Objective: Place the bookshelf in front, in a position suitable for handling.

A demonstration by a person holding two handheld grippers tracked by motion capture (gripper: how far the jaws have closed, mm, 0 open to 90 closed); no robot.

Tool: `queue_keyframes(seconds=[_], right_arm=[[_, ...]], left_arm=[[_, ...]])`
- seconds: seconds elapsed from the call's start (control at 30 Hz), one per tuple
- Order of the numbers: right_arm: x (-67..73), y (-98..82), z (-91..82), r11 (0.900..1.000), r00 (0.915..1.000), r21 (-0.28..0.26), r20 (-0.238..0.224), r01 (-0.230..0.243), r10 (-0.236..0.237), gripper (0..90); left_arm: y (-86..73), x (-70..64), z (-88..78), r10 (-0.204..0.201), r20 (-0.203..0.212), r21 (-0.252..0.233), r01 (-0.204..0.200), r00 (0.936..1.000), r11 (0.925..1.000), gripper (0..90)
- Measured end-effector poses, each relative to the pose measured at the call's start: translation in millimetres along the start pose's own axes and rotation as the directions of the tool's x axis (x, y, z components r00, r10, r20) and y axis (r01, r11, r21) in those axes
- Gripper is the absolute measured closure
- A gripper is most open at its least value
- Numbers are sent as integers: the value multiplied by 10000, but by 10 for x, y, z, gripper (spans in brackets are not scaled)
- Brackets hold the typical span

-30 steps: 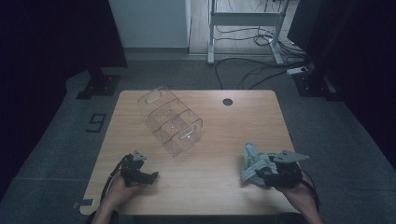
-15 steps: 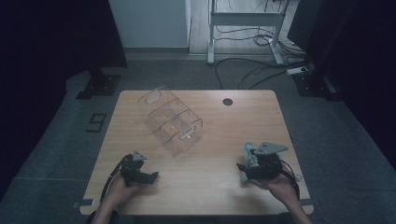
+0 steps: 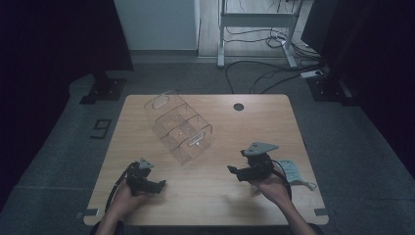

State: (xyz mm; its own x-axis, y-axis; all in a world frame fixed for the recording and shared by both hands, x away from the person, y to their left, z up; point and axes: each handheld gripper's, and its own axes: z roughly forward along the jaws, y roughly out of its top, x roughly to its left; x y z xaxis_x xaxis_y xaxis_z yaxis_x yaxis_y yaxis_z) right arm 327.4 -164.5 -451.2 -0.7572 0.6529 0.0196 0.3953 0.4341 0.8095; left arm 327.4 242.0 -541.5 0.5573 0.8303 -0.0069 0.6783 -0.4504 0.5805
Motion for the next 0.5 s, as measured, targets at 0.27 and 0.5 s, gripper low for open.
queue_keyframes(seconds=[0.27,0.5], right_arm=[[122,188,241,9999,9991,-90,-389,142,-146,215],[233,308,443,9997,9974,-146,-681,207,-216,216]], left_arm=[[0,-3,1,14,0,-11,-14,10000,10000,0],[-1,-4,0,59,15,-9,-59,10000,10000,0]])
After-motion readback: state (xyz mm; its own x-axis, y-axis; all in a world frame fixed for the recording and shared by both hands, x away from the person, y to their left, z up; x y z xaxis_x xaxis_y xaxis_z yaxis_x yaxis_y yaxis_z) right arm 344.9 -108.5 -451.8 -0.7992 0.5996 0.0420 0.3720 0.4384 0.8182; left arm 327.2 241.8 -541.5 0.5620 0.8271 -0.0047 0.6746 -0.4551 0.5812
